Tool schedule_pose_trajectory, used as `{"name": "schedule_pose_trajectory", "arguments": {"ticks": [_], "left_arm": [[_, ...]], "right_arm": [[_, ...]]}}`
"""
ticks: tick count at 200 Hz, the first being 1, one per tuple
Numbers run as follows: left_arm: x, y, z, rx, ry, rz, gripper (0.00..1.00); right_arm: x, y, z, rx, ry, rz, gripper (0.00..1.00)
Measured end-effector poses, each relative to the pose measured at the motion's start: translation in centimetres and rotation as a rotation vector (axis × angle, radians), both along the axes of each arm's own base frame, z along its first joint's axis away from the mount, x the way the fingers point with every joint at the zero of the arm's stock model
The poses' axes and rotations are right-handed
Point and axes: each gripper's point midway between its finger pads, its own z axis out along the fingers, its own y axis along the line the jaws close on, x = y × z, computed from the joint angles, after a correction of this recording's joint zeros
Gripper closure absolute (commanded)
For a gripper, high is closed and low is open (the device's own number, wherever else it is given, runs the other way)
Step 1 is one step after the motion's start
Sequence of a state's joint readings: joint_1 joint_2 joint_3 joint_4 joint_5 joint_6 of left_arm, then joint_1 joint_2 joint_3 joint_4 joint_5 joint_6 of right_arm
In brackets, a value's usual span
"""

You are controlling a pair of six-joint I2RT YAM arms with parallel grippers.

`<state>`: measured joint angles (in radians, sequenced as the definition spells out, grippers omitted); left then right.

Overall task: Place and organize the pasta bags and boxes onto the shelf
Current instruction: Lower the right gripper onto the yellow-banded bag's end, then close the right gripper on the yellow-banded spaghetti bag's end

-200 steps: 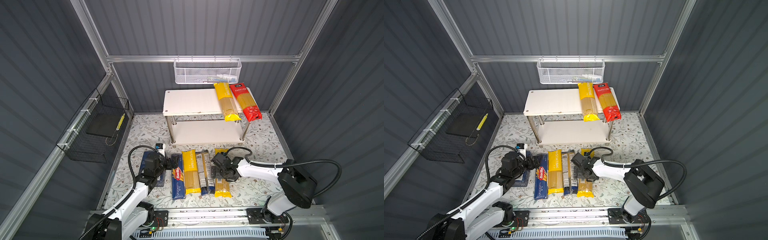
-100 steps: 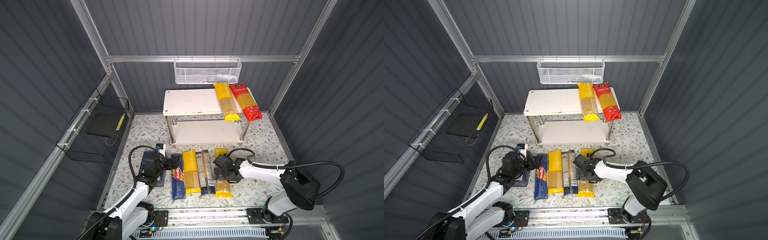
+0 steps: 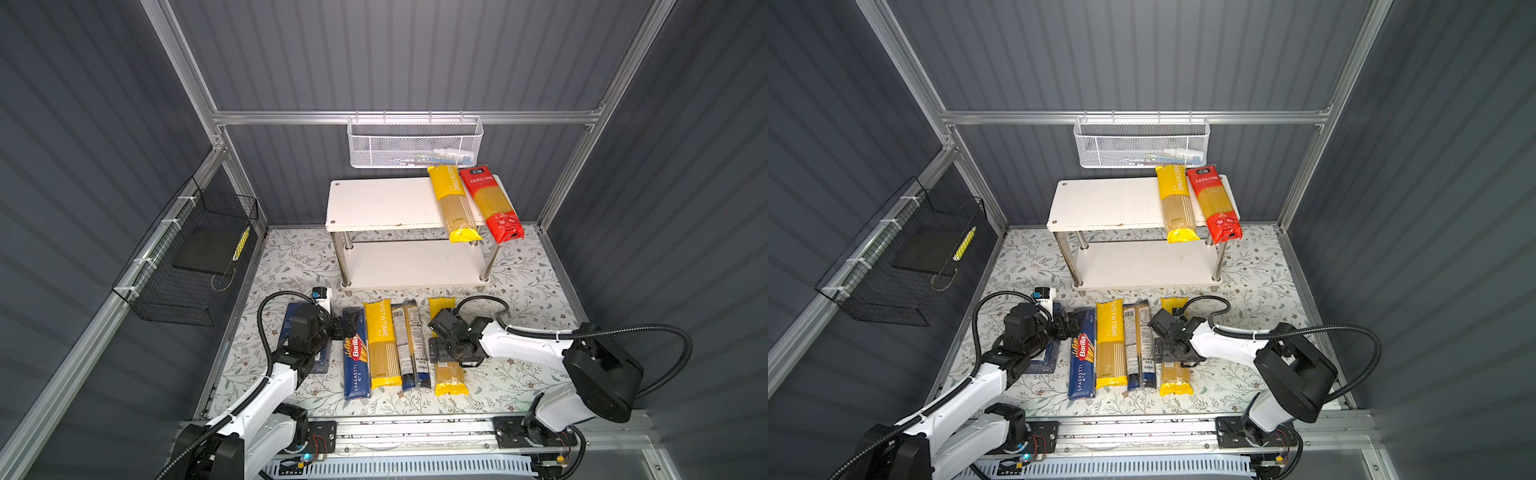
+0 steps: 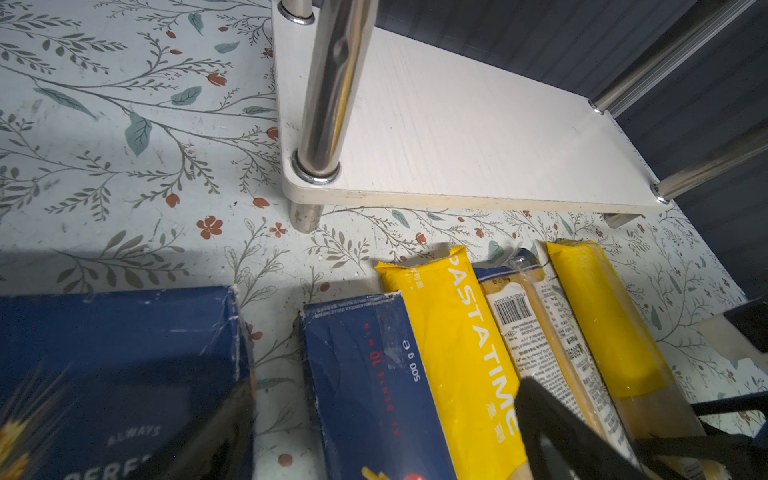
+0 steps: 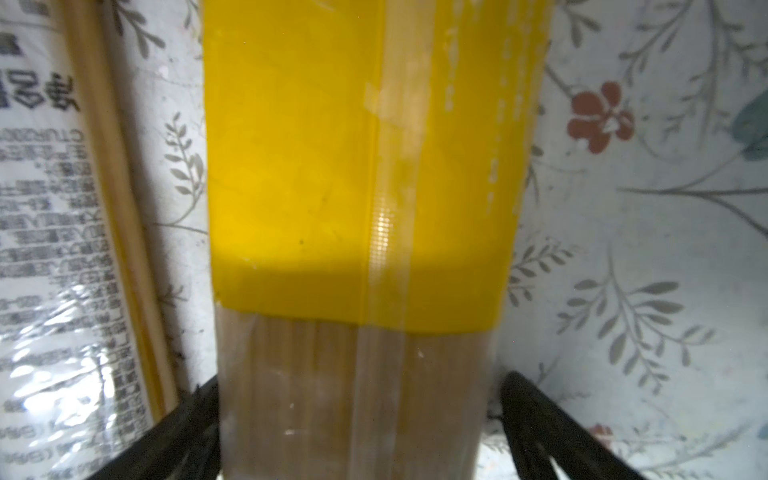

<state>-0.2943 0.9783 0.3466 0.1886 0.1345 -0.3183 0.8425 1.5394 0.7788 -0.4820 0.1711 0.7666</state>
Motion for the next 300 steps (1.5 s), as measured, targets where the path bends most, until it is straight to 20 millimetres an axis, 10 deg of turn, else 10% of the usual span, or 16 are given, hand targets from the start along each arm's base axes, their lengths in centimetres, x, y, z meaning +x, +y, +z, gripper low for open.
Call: {"name": "schedule_pose_trajectory", "arguments": {"ticks": [300], "left_arm": [[0.04,0.12,0.31,0.001,-0.011,0.007,0.01]], "right_arm": [[1.01,-0.29,-0.24,-0.017,-0.028,-0.001,0.30]]}}
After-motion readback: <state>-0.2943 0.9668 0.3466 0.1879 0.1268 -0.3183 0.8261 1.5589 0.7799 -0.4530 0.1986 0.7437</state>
